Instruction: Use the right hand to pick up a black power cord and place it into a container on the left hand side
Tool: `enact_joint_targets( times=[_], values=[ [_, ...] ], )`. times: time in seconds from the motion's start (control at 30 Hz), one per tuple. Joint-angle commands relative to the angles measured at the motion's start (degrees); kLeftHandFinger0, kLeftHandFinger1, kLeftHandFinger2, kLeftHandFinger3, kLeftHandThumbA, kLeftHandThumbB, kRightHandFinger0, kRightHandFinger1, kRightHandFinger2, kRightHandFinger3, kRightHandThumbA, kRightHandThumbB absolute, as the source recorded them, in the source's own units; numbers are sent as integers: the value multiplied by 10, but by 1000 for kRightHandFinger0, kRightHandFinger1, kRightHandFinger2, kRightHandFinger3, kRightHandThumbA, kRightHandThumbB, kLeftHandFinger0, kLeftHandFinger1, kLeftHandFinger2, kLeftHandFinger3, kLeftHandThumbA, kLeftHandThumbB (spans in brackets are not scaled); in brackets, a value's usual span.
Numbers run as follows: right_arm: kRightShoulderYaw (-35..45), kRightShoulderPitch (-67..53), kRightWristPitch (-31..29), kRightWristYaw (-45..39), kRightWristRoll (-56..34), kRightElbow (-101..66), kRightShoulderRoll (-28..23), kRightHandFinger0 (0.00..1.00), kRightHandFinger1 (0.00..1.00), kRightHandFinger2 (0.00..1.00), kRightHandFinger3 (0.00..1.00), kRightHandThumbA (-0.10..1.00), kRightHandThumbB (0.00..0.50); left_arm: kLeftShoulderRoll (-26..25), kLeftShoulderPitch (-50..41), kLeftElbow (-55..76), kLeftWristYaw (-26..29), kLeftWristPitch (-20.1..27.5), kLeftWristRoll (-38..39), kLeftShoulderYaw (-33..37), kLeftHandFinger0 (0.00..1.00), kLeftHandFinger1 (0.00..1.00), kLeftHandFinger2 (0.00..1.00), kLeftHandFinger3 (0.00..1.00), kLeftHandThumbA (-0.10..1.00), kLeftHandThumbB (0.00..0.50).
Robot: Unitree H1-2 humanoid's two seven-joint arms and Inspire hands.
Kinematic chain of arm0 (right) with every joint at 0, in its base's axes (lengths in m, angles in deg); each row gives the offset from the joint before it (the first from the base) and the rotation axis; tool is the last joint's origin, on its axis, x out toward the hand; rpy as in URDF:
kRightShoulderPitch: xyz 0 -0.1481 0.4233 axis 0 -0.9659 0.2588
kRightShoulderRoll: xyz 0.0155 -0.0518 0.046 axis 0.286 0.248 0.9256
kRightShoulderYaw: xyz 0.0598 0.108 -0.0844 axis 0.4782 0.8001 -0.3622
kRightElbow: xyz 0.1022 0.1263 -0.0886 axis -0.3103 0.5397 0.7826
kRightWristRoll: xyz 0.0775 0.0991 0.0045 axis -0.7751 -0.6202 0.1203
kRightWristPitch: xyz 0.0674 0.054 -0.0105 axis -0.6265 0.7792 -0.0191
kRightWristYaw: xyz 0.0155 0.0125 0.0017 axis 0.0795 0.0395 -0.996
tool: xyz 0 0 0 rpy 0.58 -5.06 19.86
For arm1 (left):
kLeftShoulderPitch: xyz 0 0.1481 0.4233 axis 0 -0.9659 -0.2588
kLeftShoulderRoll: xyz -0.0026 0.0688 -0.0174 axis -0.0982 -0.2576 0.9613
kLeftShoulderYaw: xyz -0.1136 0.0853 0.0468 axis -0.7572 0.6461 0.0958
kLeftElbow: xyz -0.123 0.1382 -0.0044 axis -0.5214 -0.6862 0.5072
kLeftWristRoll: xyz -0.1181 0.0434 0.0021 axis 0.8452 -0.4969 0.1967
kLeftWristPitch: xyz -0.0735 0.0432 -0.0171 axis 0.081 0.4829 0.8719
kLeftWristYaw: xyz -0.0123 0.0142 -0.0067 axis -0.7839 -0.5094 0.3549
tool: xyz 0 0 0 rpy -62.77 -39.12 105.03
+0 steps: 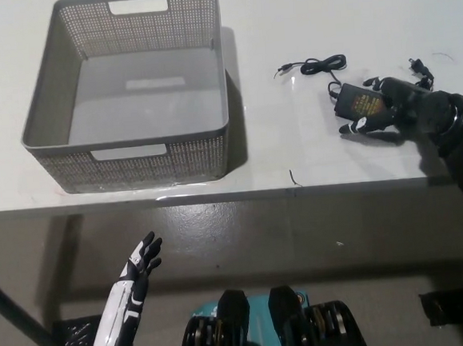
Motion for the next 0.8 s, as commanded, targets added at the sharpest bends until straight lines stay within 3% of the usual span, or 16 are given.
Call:
enact_joint_targets(
  times=[0.0, 0.27, 0.37, 0.4, 0.43, 0.47, 0.5, 0.53, 0.57, 0.6, 0.63, 0.67, 0.7, 0.77],
  values=[
    [-11, 34, -29, 27, 1, 19, 7, 1000, 1000, 1000, 1000, 1000, 500, -6, 10, 20, -8, 0, 11, 1, 1000, 1000, 1000, 1000, 1000, 285],
    [-23, 45, -49, 44, -5, 71, 19, 1000, 1000, 1000, 1000, 988, 500, -12, 18, 16, -3, 13, -3, -3, 1000, 1000, 1000, 1000, 1000, 281],
    [-14, 42, -57, 71, -13, 88, 24, 1000, 1000, 1000, 1000, 916, 463, -14, 16, 22, -6, 9, 1, 0, 1000, 1000, 1000, 1000, 1000, 288],
    [7, 35, -81, 105, -33, 93, 26, 1000, 1000, 1000, 1000, 775, 362, -14, 16, 23, -6, 8, 0, 0, 1000, 1000, 1000, 1000, 1000, 294],
    [20, 29, -106, 140, -42, 96, 27, 1000, 1000, 1000, 1000, 667, 296, -14, 15, 25, -5, 5, -3, -1, 1000, 1000, 1000, 1000, 1000, 295],
    [26, 24, -122, 167, -44, 98, 28, 795, 783, 850, 1000, 559, 203, -13, 16, 26, -4, 4, -4, -1, 1000, 1000, 1000, 1000, 1000, 295],
    [28, 21, -133, 201, -40, 103, 29, 512, 498, 582, 847, 477, 172, -13, 17, 26, -5, 3, -4, 0, 1000, 1000, 1000, 1000, 1000, 300],
    [28, 19, -135, 232, -35, 109, 31, 249, 275, 370, 583, 410, 162, -14, 16, 26, -5, 4, -6, 0, 1000, 1000, 1000, 1000, 1000, 302],
    [31, 18, -138, 248, -36, 113, 32, 150, 206, 359, 553, 383, 161, -15, 16, 27, -6, 3, -6, 0, 1000, 1000, 1000, 1000, 1000, 302],
    [35, 14, -147, 285, -36, 116, 33, 6, 73, 259, 401, 175, 157, -15, 16, 26, -5, 3, -7, 0, 1000, 1000, 1000, 1000, 1000, 303],
    [37, 14, -150, 301, -35, 117, 33, 7, 185, 433, 549, 37, 148, -14, 16, 26, -5, 2, -7, 0, 1000, 1000, 1000, 1000, 1000, 307],
    [39, 14, -151, 311, -35, 117, 34, 35, 275, 547, 639, 51, 139, -13, 15, 27, -5, 0, -5, -1, 1000, 1000, 1000, 1000, 1000, 308],
    [39, 12, -162, 331, -33, 117, 33, 50, 384, 688, 767, -65, 135, -13, 15, 28, -4, -2, -6, -1, 1000, 1000, 1000, 1000, 1000, 302],
    [39, 10, -183, 363, -31, 118, 31, 47, 447, 785, 819, -100, 110, -13, 16, 27, -4, 4, -6, 0, 1000, 1000, 1000, 1000, 1000, 289]
  ],
)
